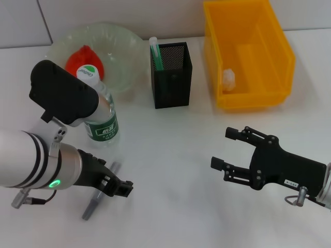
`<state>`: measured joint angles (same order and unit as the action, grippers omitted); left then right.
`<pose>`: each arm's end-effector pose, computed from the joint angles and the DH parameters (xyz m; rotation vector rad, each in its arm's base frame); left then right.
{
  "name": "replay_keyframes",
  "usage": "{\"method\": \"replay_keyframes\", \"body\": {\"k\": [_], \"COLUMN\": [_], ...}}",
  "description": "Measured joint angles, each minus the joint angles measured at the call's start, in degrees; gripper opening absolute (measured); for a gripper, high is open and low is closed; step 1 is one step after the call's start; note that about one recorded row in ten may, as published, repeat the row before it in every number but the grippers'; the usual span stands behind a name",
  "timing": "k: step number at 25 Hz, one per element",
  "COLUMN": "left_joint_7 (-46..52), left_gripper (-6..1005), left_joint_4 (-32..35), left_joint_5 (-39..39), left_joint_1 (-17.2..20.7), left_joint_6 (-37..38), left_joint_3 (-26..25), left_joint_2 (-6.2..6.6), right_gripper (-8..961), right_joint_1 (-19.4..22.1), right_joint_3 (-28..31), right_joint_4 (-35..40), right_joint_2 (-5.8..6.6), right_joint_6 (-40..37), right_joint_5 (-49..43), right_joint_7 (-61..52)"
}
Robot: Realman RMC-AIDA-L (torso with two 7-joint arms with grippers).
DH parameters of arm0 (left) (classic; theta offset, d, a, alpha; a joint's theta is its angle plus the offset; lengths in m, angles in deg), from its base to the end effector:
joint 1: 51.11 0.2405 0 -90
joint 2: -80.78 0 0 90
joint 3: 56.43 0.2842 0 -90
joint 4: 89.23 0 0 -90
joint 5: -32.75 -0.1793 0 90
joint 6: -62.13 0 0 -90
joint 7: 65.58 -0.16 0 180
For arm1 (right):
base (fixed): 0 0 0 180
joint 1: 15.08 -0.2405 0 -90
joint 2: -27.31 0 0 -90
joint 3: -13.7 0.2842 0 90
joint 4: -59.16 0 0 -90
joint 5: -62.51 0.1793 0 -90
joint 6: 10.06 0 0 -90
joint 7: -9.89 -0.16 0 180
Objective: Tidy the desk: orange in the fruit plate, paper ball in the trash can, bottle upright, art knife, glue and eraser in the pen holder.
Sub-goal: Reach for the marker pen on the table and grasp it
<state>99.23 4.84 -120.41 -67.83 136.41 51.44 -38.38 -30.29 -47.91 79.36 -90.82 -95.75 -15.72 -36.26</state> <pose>-0.2177 0.2735 -0.0770 -2.5240 -0.8524 0.4105 0.3017 0.2471 -0.0535 -2.4580 0.4748 0.9136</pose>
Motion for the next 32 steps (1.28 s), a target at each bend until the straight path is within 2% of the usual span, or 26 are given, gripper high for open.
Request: {"method": "replay_keyframes", "body": {"k": [11,25,32], "left_joint_7": [0.1,0.1,0.1], "left_gripper": [781,773,697], "left_joint_4": [1.0,0.6,0.7], "left_joint_5": [-0.1,-0.7,-0.6], "left_joint_1": [0.6,-0.2,-0.2], "left_joint_6": [5.7,8.0,8.2], "left_joint_3": [-0.4,-1.6,-1.9], "left_joint_2": [-0.03,0.06,0.07], "right_gripper": [826,825,825], "right_joint_1": [0.0,-0.1,-0.1], "right_joint_3": [0.0,0.0,0.0], "right_joint_4": [-0.2,-0.2,-0.2], "right_joint_2": [0.00,-0.04,-0.15], "right_joint_6": [0.0,-0.1,-0.3], "right_joint_5": [0.0,0.0,0.0], "right_joint_7": [0.0,-0.1,-0.1]}}
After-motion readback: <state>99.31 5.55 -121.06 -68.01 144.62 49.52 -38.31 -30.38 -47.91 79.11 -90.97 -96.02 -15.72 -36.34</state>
